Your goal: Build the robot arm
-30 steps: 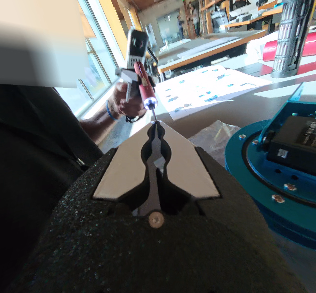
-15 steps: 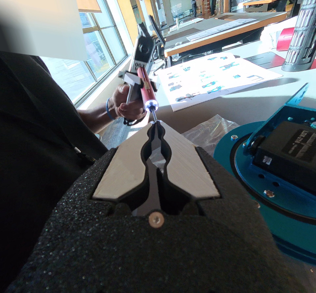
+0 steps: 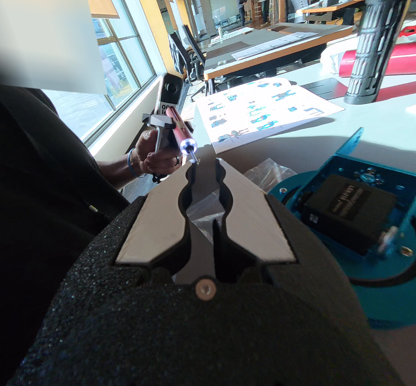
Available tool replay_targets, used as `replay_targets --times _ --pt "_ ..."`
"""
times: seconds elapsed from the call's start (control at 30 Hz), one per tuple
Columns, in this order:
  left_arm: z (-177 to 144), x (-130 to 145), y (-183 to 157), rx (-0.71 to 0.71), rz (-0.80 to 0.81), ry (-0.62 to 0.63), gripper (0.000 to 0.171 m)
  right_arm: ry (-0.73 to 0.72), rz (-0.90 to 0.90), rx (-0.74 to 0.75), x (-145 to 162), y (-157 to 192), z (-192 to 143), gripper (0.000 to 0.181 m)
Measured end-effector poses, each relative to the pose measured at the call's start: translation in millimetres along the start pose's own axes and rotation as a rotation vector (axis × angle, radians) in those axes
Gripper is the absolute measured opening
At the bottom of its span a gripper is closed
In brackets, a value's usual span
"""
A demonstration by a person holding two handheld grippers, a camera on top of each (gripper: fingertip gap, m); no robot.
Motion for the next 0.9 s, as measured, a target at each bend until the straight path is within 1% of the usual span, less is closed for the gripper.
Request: replay_targets --times 0.13,0.23,0.27,0.3,0.33,0.37,0.43,0.47,0.5,0.53,0.63,0.7,0.77,0.83,0.9 --pt "1 -2 6 -0.04 0.0 0.003 0.02 -0.072 0.019 0.056 -3 -7 -25 0.018" --pt "5 -3 13 -0.092 0.008 0.013 0.02 -0.104 0.064 0.166 1 -22 -41 0.019" --pt "7 -3 15 -0.104 0.014 0.022 0.02 -0.106 0.077 0.208 3 -28 -44 0.024" --pt "8 -4 16 -0.112 0.021 0.023 0.02 -0.116 0.093 0.269 5 -34 -47 0.034" --pt "10 -5 17 -0.118 0.023 0.024 0.02 -0.132 0.103 0.341 5 -41 -51 0.036" --pt "12 -7 18 -0.125 0.022 0.027 0.02 -0.141 0.101 0.406 7 -45 -54 0.043" --pt "16 -10 21 -0.146 0.02 0.033 0.02 -0.111 0.102 0.552 13 -56 -55 0.058" --pt "19 -11 24 -0.165 0.019 0.039 0.02 -0.091 0.099 0.612 16 -59 -53 0.06" --pt "21 -13 26 -0.18 0.022 0.039 0.02 -0.066 0.092 0.654 19 -60 -50 0.068" --pt "24 -14 28 -0.184 0.024 0.039 0.02 -0.038 0.08 0.704 21 -61 -47 0.072" --pt "33 -18 32 -0.177 0.005 0.044 0.02 -0.002 0.03 0.839 23 -63 -42 0.073" --pt "38 -20 34 -0.175 -0.004 0.039 0.02 -0.019 0.014 0.876 21 -62 -41 0.074" --pt "43 -22 36 -0.171 -0.009 0.037 0.02 -0.039 0.024 0.847 20 -60 -37 0.076" --pt "47 -24 38 -0.165 -0.015 0.033 0.02 -0.023 0.041 0.832 24 -63 -34 0.084" --pt "51 -25 39 -0.149 -0.024 0.031 0.02 -0.01 0.043 0.833 27 -67 -32 0.086"
Point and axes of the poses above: each gripper's, where its closed fingertips meet, z out along the fingers, x out of its underside, y = z × x across the jaws, the point moved 3 cm from there along -z, back along the fingers, and after that the axes turned 13 degrees about y, right-handed, at the moved point
